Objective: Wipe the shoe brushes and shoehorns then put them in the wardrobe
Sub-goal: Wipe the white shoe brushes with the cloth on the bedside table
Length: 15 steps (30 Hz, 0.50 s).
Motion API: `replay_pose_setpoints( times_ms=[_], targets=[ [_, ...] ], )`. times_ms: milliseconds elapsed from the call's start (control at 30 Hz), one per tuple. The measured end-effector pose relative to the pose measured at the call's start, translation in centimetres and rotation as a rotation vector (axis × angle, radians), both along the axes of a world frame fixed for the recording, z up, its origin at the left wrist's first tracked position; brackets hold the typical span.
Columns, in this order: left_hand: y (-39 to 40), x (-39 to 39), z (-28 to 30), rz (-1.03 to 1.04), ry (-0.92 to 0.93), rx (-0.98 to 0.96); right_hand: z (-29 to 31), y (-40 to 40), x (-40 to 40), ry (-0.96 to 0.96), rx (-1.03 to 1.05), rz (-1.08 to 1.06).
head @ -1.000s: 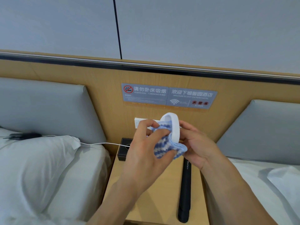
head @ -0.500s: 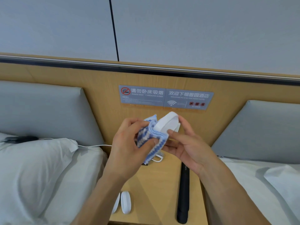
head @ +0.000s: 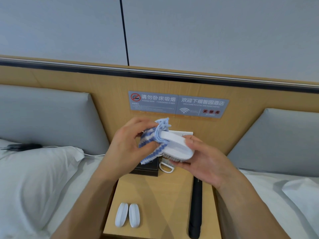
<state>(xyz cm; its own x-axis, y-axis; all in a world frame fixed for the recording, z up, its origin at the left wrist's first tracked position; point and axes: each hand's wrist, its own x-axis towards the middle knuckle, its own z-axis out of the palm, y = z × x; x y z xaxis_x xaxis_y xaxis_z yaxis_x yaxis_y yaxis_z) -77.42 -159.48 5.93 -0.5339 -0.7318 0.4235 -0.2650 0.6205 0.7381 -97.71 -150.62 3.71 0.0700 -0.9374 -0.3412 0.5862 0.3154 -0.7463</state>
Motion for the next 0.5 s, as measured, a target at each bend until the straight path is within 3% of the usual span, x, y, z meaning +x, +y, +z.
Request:
replay_pose_setpoints(
  times_ms=[200,500],
  targets=[
    [0.8,-0.8,-0.1,0.131,0.016,-0.05,-0.3,0.4,0.5,0.058,-0.034,0.09],
    [3.9,-2.2,0.1,0.177,-0.159,-0.096,0.8,0.7,1.3,0.25,-0.131,0.011]
  ],
)
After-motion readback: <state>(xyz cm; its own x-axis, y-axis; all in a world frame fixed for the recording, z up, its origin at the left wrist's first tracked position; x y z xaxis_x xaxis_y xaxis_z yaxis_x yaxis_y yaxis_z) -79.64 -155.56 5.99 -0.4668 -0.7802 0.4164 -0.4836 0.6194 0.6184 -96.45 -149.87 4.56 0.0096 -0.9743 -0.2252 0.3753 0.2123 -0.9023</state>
